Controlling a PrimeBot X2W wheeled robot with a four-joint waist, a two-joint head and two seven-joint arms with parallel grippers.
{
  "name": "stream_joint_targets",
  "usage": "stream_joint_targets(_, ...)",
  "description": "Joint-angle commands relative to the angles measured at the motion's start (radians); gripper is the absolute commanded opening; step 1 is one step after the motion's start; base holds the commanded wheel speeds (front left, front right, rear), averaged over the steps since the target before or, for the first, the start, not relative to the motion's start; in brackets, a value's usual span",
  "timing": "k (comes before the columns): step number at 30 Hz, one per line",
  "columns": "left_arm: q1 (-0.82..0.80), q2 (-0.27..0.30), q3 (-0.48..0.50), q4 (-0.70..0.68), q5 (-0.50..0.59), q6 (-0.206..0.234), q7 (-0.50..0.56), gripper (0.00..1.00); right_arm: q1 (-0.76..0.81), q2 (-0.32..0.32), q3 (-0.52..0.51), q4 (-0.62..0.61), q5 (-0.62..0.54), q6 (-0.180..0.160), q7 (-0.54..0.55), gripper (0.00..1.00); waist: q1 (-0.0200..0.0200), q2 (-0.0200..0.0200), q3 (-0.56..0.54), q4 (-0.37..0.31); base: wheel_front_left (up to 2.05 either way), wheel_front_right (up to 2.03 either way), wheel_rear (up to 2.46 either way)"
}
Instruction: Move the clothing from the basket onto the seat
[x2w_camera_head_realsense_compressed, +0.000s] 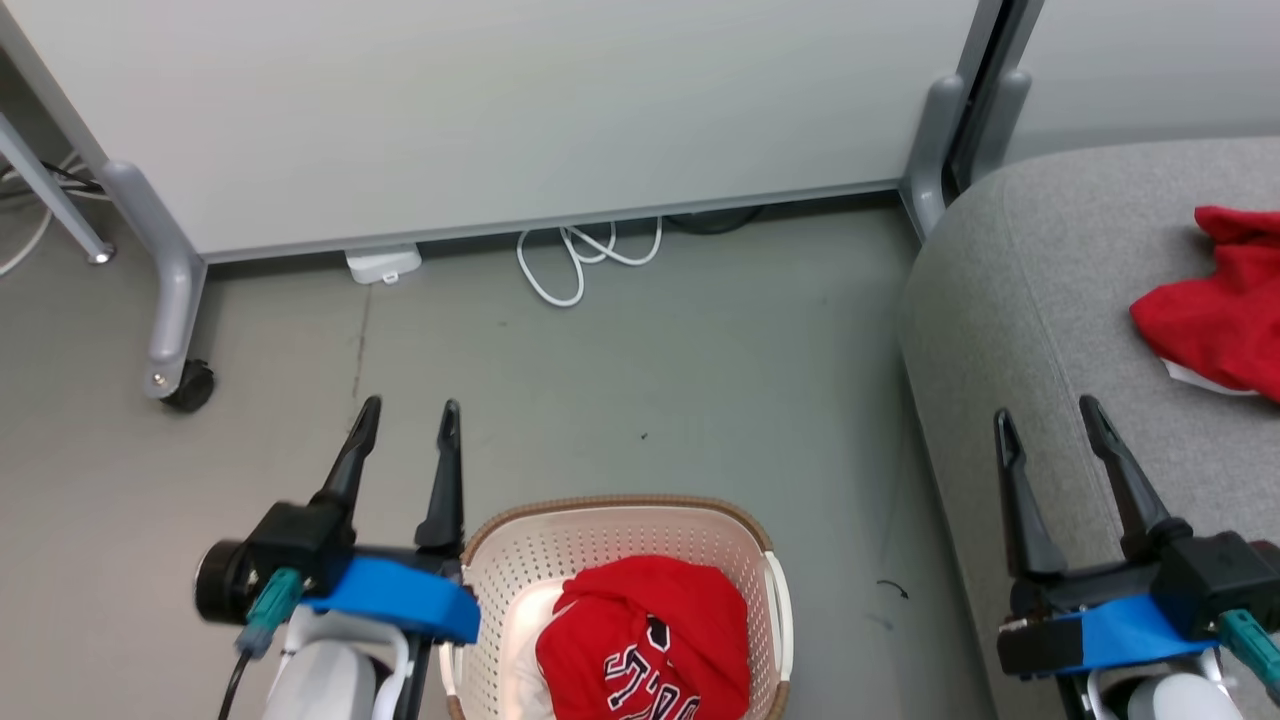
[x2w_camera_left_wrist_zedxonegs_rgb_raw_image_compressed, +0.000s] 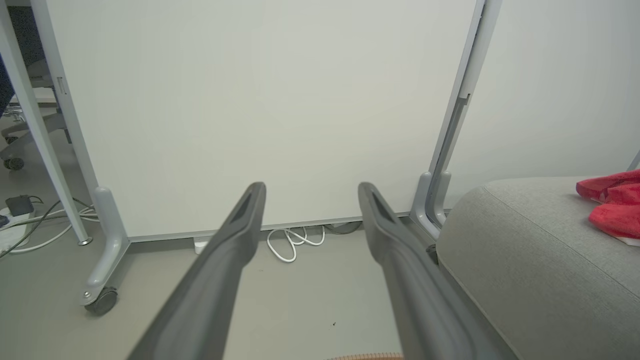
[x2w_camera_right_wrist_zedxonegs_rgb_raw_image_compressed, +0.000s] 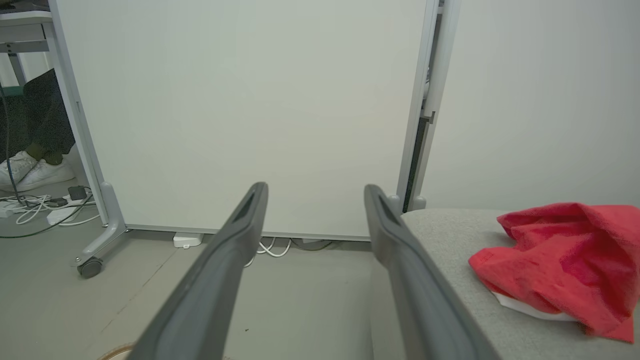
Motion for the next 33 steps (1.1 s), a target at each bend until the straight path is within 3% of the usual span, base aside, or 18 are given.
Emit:
stream_joint_targets(1, -0.036, 0.008, -0.015, 0.015, 0.003, -0.008, -0.003, 1.0, -0.026, 0.002, 0.002, -0.007, -0.008, 0.0, -0.003, 1.0, 0.0, -0.0001, 0.019, -0.007, 0.0, 0.0, 0.0)
stream_joint_targets(17, -0.383, 0.078, -0.433, 0.425, -0.089, -0.006, -0.003, 1.0, -0.193, -0.01, 0.037, -0.052, -0.034, 0.0, -0.003, 1.0, 0.0, -0.0001, 0.284, -0.078, 0.0, 0.0, 0.0)
stream_joint_targets(33, -0.634, 0.059, -0.807, 0.787, -0.207, -0.006, 0.085, 1.0, -0.327, -0.008, 0.061, -0.107, -0.046, 0.0, -0.003, 1.0, 0.0, -0.0001, 0.562, -0.151, 0.0, 0.0, 0.0)
